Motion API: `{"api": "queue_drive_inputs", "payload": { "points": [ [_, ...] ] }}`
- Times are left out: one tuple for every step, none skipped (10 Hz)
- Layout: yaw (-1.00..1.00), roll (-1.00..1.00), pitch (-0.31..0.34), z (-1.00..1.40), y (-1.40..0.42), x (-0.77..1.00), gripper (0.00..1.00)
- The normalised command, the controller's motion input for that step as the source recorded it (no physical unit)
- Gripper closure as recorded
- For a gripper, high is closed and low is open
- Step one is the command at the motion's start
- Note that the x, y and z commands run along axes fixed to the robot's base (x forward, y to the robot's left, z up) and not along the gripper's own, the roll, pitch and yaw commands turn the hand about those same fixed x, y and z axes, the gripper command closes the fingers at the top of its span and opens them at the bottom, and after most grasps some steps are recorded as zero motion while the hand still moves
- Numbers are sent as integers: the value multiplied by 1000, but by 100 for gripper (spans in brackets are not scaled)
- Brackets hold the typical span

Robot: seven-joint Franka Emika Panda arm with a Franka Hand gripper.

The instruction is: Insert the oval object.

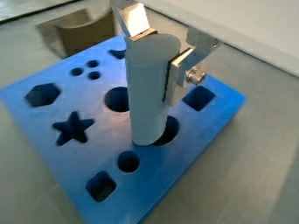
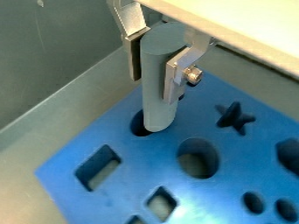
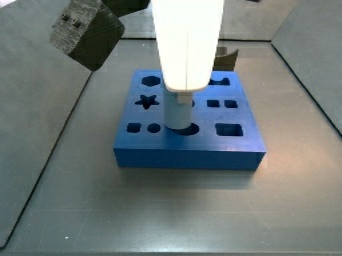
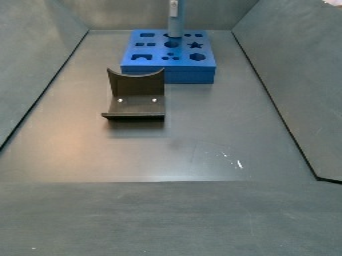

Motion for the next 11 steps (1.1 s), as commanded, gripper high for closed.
{"api": "queue_drive_inputs", "payload": {
  "points": [
    [-486,130,44,-94,-331,354,100],
    [-486,174,24,-260,-297,389,100],
    [-477,247,37,-374,0,257,100],
    [-357,119,0,-431,189,-94,100],
    [-249,23,-26,-374,26,-329,100],
    [-106,6,-86,-329,0,-460,100],
    [-29,40,-103,-360,-29,-514,100],
    [0,21,-107,-411,-131,-223,100],
    [71,151,-56,-526,-120,26,100],
    [60,177,-41,-414,-83,6,100],
    [46,193,-21,-394,-163,54,100]
  ]
}}
